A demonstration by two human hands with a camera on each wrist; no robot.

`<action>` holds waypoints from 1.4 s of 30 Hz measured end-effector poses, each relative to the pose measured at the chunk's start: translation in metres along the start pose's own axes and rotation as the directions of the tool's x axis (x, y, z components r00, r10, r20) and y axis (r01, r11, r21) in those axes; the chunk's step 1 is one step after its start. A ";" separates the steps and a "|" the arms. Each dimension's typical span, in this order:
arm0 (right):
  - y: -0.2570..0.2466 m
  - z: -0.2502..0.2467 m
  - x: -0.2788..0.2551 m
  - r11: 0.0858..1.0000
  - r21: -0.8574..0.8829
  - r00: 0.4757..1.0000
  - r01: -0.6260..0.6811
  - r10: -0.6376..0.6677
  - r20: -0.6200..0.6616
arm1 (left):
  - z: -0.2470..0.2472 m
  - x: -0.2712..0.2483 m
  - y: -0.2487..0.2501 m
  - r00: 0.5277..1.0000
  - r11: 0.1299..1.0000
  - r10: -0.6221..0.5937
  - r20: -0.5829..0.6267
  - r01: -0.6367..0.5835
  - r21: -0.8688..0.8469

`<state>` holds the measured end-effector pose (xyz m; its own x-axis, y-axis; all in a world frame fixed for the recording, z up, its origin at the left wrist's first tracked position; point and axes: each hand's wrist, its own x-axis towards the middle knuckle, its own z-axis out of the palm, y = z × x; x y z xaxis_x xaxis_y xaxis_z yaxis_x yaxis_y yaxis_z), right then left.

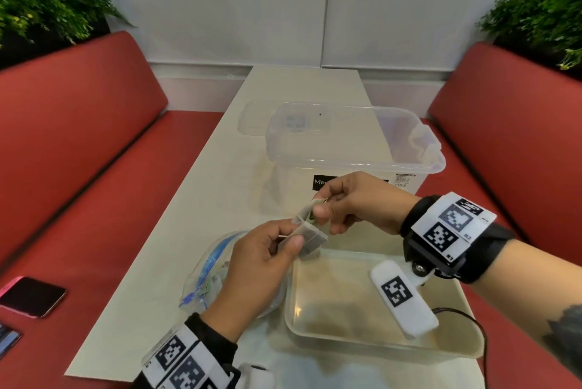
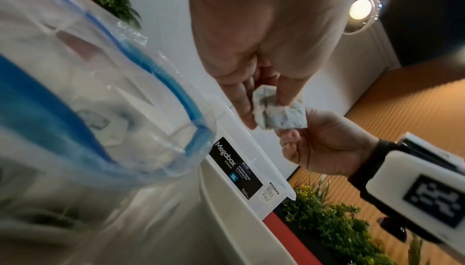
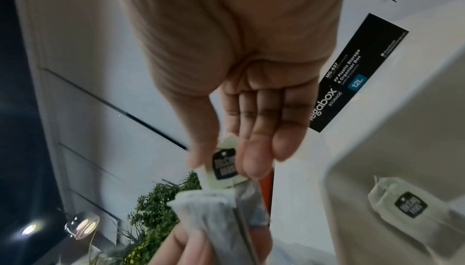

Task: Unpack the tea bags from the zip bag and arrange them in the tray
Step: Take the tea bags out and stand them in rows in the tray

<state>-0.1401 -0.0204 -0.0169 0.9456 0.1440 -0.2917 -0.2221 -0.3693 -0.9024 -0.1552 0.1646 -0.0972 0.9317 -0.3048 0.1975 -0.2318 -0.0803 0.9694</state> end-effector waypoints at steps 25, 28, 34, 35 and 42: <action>-0.015 0.009 0.006 0.800 -0.574 0.967 0.175 -0.251 -0.055 | 0.000 0.011 0.015 0.994 0.974 0.039 0.099 -0.060 0.217; -0.015 0.009 0.005 0.760 -0.630 0.975 0.161 -0.221 -0.017 | -0.002 0.010 0.014 0.992 0.969 0.043 0.115 -0.070 0.238; -0.007 0.000 0.011 0.630 -0.773 0.963 0.073 -0.245 -0.110 | -0.019 -0.001 0.007 0.999 0.979 0.048 0.010 -0.049 0.197; -0.004 -0.002 0.013 0.628 -0.777 0.967 0.048 -0.225 -0.122 | -0.022 -0.004 0.006 0.998 0.980 0.056 0.002 -0.056 0.189; 0.033 0.005 0.041 0.527 -0.849 0.996 -0.051 -0.040 -0.085 | -0.025 -0.036 -0.006 0.991 0.995 0.023 0.131 -0.036 0.094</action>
<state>-0.1095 -0.0219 -0.0599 0.9704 0.0803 -0.2278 0.0363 -0.9809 -0.1912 -0.1801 0.1996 -0.1062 0.8814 -0.4283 0.1991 -0.2900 -0.1579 0.9439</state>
